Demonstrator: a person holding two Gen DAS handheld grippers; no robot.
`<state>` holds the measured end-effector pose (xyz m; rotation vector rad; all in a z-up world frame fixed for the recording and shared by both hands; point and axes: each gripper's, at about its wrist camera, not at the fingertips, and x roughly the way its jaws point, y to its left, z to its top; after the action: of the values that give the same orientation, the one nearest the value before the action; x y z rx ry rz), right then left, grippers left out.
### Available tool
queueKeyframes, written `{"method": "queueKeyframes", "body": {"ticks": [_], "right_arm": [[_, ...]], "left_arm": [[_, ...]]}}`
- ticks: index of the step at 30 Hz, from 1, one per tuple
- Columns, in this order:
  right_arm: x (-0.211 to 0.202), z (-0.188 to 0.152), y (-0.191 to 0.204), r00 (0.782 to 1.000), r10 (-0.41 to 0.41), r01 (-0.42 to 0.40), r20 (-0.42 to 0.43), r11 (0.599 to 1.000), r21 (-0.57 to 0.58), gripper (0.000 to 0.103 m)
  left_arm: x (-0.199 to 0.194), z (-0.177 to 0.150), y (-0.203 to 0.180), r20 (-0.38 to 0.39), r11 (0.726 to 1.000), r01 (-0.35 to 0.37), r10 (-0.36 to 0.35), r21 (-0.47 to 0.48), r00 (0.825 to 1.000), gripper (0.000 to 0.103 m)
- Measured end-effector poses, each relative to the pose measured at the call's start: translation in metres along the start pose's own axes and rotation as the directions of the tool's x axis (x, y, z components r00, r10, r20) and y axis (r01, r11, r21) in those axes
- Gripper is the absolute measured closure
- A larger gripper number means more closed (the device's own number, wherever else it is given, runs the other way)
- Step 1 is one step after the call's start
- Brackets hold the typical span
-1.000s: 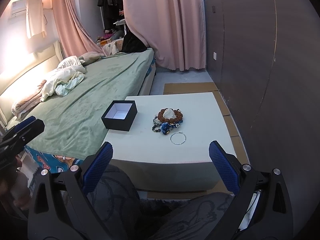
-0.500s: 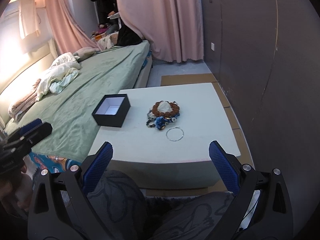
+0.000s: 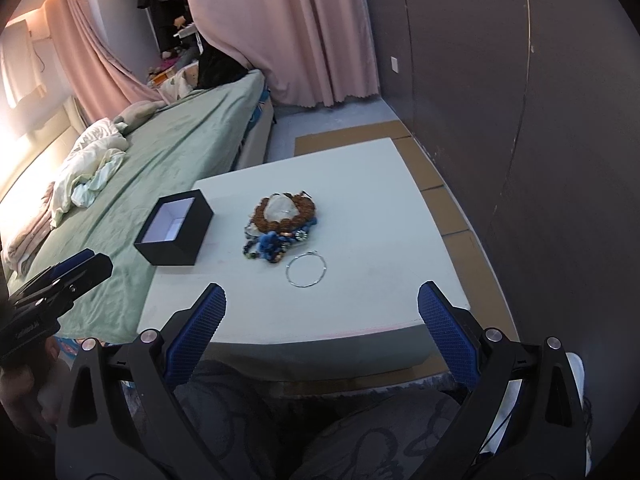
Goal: Organize jewelry
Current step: 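Reach the left gripper to the blue beaded strand and grasp it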
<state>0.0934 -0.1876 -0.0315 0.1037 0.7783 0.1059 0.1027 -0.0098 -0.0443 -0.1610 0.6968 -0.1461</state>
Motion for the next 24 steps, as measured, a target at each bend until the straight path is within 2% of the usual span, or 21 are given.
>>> {"method": "queueKeyframes", "body": {"ticks": [13, 21, 24], "right_arm": [[0.040, 0.002, -0.028, 0.999, -0.016, 0.017, -0.050, 1.000, 0.019, 0.009], [0.065, -0.006, -0.047, 0.993, -0.027, 0.035, -0.112, 0.997, 0.071, 0.023], [0.073, -0.009, -0.052, 0.991, -0.028, 0.039, -0.128, 0.996, 0.084, 0.024]], "left_arm": [[0.079, 0.006, 0.004, -0.118, 0.997, 0.080, -0.079, -0.002, 0.990, 0.053], [0.137, 0.006, -0.005, -0.188, 0.991, 0.136, -0.131, 0.013, 0.973, 0.061], [0.157, 0.007, -0.008, -0.202, 0.989, 0.147, -0.139, 0.026, 0.970, 0.061]]}}
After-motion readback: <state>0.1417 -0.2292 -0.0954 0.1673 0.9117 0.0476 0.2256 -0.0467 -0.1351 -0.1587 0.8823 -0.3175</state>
